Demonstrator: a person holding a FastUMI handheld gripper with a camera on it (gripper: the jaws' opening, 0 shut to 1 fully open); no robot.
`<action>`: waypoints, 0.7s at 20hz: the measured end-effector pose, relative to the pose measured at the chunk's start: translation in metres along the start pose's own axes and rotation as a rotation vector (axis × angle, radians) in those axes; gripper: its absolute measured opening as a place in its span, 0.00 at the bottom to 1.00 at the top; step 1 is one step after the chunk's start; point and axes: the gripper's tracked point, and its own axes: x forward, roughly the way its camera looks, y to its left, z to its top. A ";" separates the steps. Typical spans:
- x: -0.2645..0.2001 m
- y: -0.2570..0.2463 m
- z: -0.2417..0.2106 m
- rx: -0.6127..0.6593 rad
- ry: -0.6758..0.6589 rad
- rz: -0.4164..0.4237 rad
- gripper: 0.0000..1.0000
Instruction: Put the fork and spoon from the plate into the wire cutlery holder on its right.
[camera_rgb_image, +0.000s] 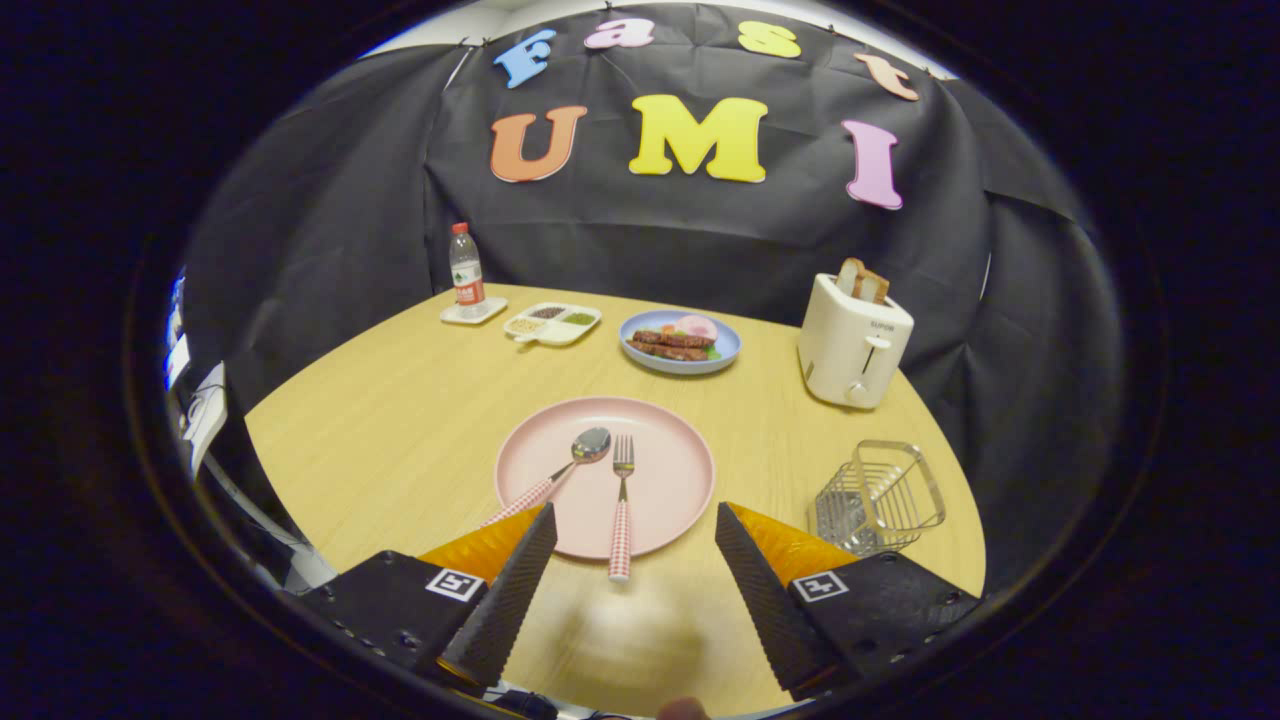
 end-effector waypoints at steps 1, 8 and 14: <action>0.008 0.003 -0.009 0.005 0.025 0.005 0.94; 0.040 0.001 -0.035 -0.016 0.137 -0.008 0.49; 0.042 0.002 -0.040 -0.034 0.172 0.000 0.09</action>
